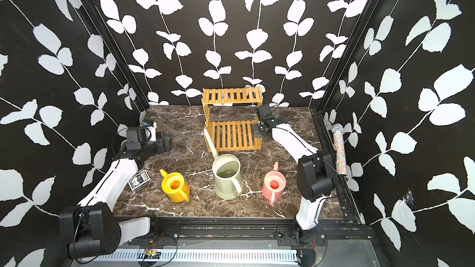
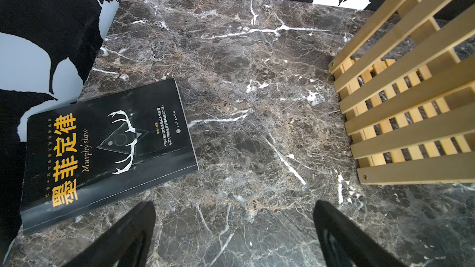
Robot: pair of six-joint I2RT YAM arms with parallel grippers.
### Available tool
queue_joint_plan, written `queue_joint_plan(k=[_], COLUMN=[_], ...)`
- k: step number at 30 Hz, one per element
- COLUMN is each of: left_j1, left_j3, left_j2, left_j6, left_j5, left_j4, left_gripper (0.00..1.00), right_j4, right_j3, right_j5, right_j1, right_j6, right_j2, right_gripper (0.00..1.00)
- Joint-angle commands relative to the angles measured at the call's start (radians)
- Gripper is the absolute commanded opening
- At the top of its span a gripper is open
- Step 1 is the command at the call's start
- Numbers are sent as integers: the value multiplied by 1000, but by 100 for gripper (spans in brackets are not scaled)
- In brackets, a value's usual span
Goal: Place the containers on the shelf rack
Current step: 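Adjust the shelf at the center of the board, then pick up a container from the center of the board.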
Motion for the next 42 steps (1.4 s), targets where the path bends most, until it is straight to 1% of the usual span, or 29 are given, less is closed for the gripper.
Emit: queue_joint_plan(k=[1,10,14,17,18,20,23,28,29,35,36,38,42], left_j1=[10,9,9,9,9,9,9,10,9,9,9,11,11], left_j3=[6,6,4,2,1,0,0,1,1,1,3,7,20], left_j2=[-9,-7,-9,-10,-12,-11,-11,-13,-13,-21,-24,-28,-35], left_j6=[-8,-11,-9,-9,-8,-6,-6,-3,-1,14,16,27,63], left_j5=[12,15,15,15,14,13,13,13,13,7,7,7,5], left_j4=[10,12,14,14,15,17,17,17,17,13,12,7,-16], left_gripper=[98,99,99,99,99,98,99,99,98,99,98,98,99], right_j4=[39,30,41,47,48,28,-17,-43,-48,-71,-71,-77,-109], right_j3=[-5,-10,-11,-12,-9,11,33,4,-2,-72,-87,-115,-156], right_j5=[0,12,11,0,-13,-34,-39,-47,-50,-101,-110,-129,-143], right_j1=[4,4,5,4,5,4,3,3,4,5,5,5,15], right_j6=[67,122,97,70,60,35,9,-10,-11,-12,-6,-2,-4], right_j2=[-46,-51,-55,-65,-66,-69,-93,-184,-189,-354,-374,-424,-503], right_gripper=[4,4,6,9,12,21,36,54,56,65,67,78,84])
